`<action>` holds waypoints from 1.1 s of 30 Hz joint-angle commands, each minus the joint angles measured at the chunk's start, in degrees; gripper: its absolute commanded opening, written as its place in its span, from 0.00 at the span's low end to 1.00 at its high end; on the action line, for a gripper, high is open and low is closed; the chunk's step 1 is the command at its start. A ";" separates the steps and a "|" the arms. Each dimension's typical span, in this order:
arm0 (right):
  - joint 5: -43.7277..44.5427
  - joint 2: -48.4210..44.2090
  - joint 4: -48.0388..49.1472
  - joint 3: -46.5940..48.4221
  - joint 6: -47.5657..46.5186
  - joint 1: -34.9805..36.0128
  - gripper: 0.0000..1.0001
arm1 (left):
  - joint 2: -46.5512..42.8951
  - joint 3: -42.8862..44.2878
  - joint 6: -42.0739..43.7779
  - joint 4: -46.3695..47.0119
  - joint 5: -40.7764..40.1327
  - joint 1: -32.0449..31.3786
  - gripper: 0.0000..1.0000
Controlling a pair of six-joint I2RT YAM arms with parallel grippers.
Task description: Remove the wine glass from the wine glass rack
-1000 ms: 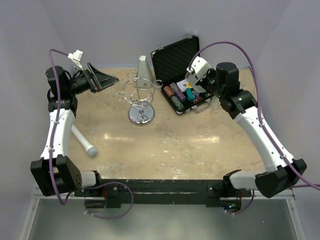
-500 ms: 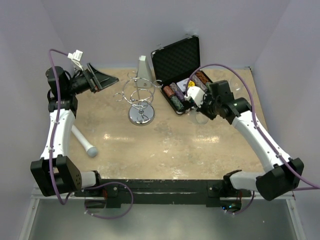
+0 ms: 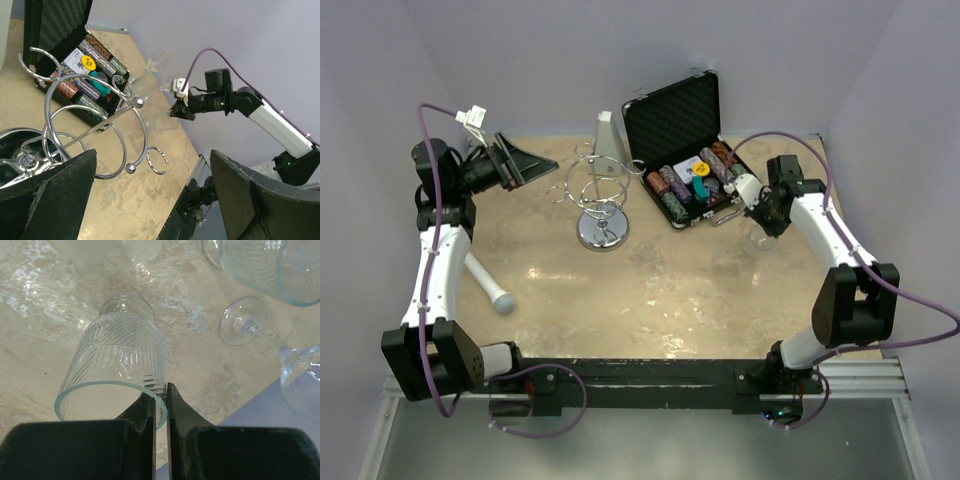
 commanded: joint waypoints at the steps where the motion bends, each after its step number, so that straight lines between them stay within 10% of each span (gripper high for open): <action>1: 2.76 2.88 1.75 6.84 -1.02 -1.06 0.00 | -2.18 -0.79 1.00 1.35 0.48 0.31 1.00; 33: 3.11 18.01 -6.51 19.32 0.83 -6.25 0.03 | -5.52 -3.08 2.67 -1.81 -0.14 0.49 1.00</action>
